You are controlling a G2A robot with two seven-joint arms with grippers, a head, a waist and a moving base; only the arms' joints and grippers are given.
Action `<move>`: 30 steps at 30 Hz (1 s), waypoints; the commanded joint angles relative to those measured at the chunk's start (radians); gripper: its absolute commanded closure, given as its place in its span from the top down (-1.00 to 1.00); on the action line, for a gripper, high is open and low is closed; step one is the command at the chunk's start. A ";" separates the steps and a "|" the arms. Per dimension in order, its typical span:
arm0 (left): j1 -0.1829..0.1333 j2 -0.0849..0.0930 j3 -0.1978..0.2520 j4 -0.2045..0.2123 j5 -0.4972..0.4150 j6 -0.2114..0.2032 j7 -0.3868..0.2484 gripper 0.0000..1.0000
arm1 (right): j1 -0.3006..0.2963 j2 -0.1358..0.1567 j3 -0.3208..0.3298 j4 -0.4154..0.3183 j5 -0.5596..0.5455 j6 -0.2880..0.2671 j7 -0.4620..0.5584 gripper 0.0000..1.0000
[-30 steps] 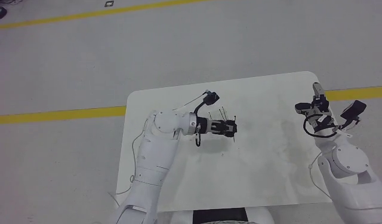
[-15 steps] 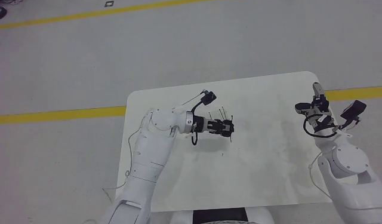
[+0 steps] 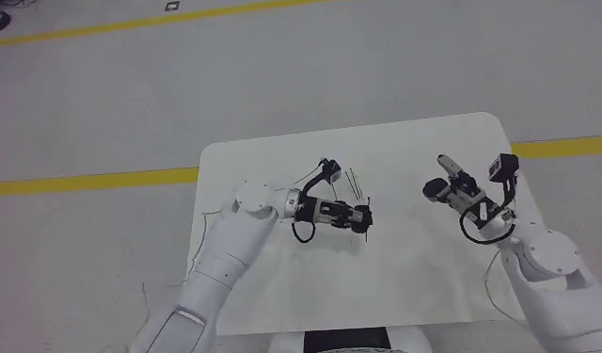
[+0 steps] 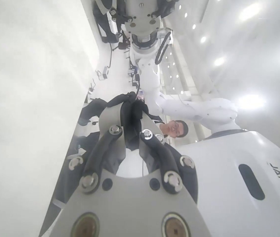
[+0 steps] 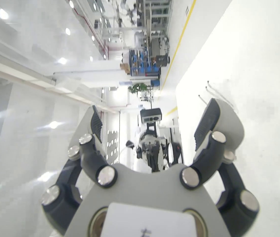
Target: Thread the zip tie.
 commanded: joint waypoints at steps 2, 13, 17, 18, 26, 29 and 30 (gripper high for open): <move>-0.038 0.045 0.116 -0.007 -0.103 -0.023 0.000 -1.00 | 0.012 0.004 -0.012 0.005 -0.012 0.005 0.077 1.00; -0.123 0.111 0.291 0.010 -0.252 -0.064 0.000 -1.00 | 0.039 0.005 -0.040 0.027 0.000 0.000 0.145 1.00; -0.120 0.111 0.291 0.009 -0.253 -0.062 0.006 -1.00 | 0.039 0.005 -0.040 0.027 0.000 0.000 0.145 1.00; -0.111 0.111 0.292 0.005 -0.264 -0.052 0.016 -1.00 | 0.041 0.004 -0.046 0.026 0.017 -0.016 0.159 1.00; -0.117 0.120 0.345 -0.005 -0.364 -0.059 0.000 -1.00 | 0.140 0.001 -0.146 0.171 0.052 -0.107 0.366 1.00; -0.132 0.135 0.376 -0.007 -0.384 -0.064 0.000 -1.00 | 0.191 -0.004 -0.199 0.222 0.044 -0.136 0.397 1.00; -0.137 0.139 0.384 -0.008 -0.389 -0.064 0.000 -1.00 | 0.204 -0.006 -0.212 0.236 0.048 -0.142 0.403 1.00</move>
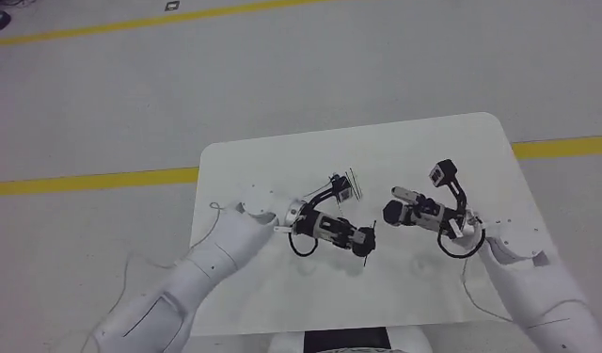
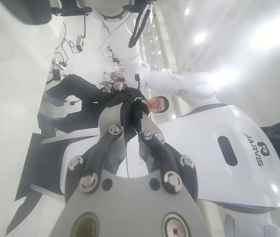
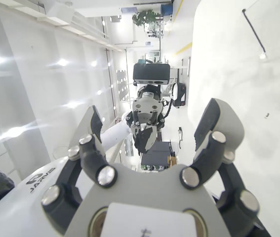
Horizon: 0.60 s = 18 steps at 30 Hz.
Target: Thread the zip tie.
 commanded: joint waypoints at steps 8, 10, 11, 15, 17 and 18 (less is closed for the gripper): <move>-0.032 0.022 0.044 0.003 0.005 0.000 0.000 -1.00 | 0.054 -0.006 -0.047 0.052 0.027 -0.038 0.043 1.00; -0.032 0.022 0.044 0.003 0.005 0.000 0.000 -1.00 | 0.053 -0.006 -0.049 0.049 0.026 -0.036 0.032 1.00; -0.028 0.022 0.043 -0.002 0.006 0.001 0.016 -1.00 | 0.050 -0.007 -0.054 0.045 0.020 -0.030 0.021 1.00; -0.016 0.026 0.036 -0.026 0.025 0.011 0.040 -1.00 | 0.046 -0.004 -0.063 0.038 -0.003 -0.036 0.028 1.00; -0.013 0.028 0.032 -0.029 0.027 0.013 0.040 -1.00 | 0.048 -0.002 -0.066 0.043 -0.008 -0.047 0.044 1.00; -0.010 0.029 0.029 -0.028 0.025 0.013 0.041 -1.00 | 0.050 -0.001 -0.068 0.045 -0.010 -0.054 0.050 1.00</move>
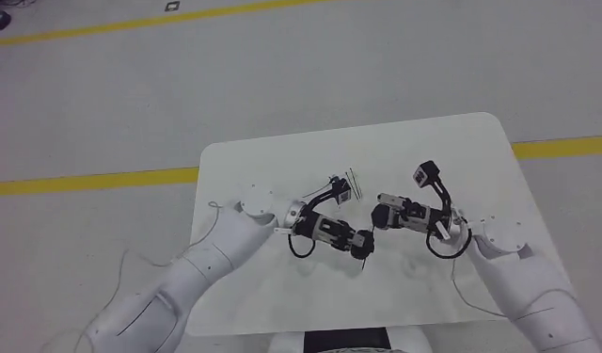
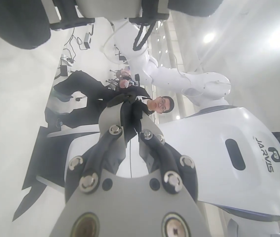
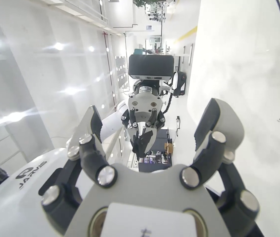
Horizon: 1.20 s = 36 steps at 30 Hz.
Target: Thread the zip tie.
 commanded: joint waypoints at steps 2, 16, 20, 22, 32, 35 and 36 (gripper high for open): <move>0.006 0.002 -0.007 0.005 -0.004 -0.002 0.004 -1.00 | 0.003 0.002 -0.003 0.006 -0.007 -0.018 0.018 1.00; 0.011 0.001 -0.011 0.017 -0.008 -0.001 -0.005 -1.00 | 0.002 0.006 -0.016 -0.004 0.005 -0.075 0.059 1.00; 0.011 0.001 -0.011 0.017 -0.008 -0.001 -0.005 -1.00 | 0.003 0.008 -0.023 0.002 0.016 -0.086 0.082 1.00; 0.011 0.001 -0.011 0.017 -0.008 -0.001 -0.005 -1.00 | 0.005 0.010 -0.024 0.004 0.021 -0.093 0.091 0.88; 0.011 0.001 -0.011 0.017 -0.008 -0.001 -0.005 -1.00 | 0.000 0.015 -0.020 -0.007 0.013 -0.098 0.090 -0.44; 0.011 0.001 -0.011 0.017 -0.008 -0.001 -0.005 -1.00 | 0.003 0.015 -0.025 -0.005 0.009 -0.098 0.096 -0.60; 0.011 0.001 -0.011 0.017 -0.008 -0.001 -0.005 -1.00 | 0.004 0.015 -0.026 -0.004 0.008 -0.098 0.099 -0.64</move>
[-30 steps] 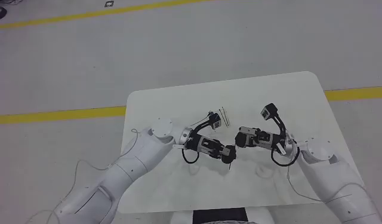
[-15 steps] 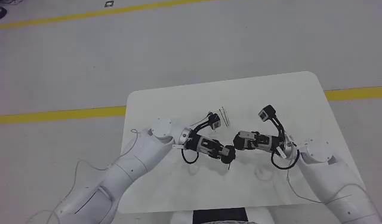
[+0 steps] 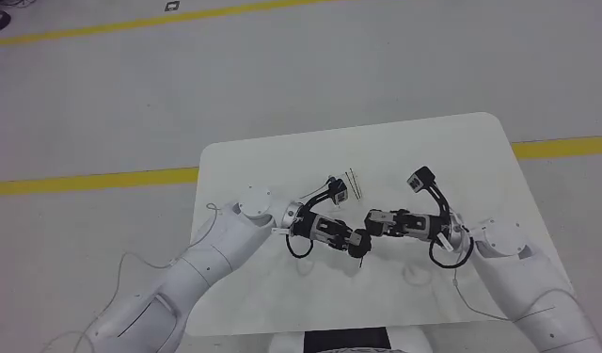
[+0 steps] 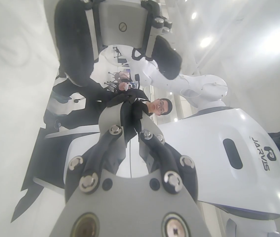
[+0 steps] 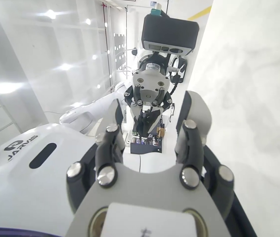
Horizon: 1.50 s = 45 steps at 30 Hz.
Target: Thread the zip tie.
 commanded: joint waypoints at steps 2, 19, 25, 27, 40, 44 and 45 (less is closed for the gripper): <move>0.000 0.000 0.000 0.000 0.000 0.000 0.000 -1.00 | 0.003 0.000 -0.004 0.002 -0.005 0.000 0.006 -0.66; 0.029 0.018 -0.022 -0.052 0.102 0.042 0.099 -1.00 | -0.005 0.001 0.009 -0.001 0.006 0.000 0.022 -0.56; 0.033 0.020 -0.027 -0.058 0.105 0.050 0.092 -1.00 | -0.003 0.001 0.009 0.001 -0.004 0.000 0.021 -0.68; 0.033 0.021 -0.027 -0.060 0.106 0.053 0.090 -1.00 | -0.003 0.001 0.009 0.001 -0.007 0.000 0.020 -0.72; 0.032 0.019 -0.026 -0.056 0.106 0.061 0.082 -1.00 | 0.002 0.001 0.007 0.005 -0.016 0.000 0.022 -0.92; 0.031 0.017 -0.025 -0.053 0.105 0.063 0.080 -1.00 | 0.003 0.001 0.006 0.007 -0.016 0.000 0.024 -0.96; 0.030 0.017 -0.025 -0.052 0.105 0.063 0.080 -1.00 | 0.004 0.001 0.006 0.007 -0.017 0.000 0.024 -1.00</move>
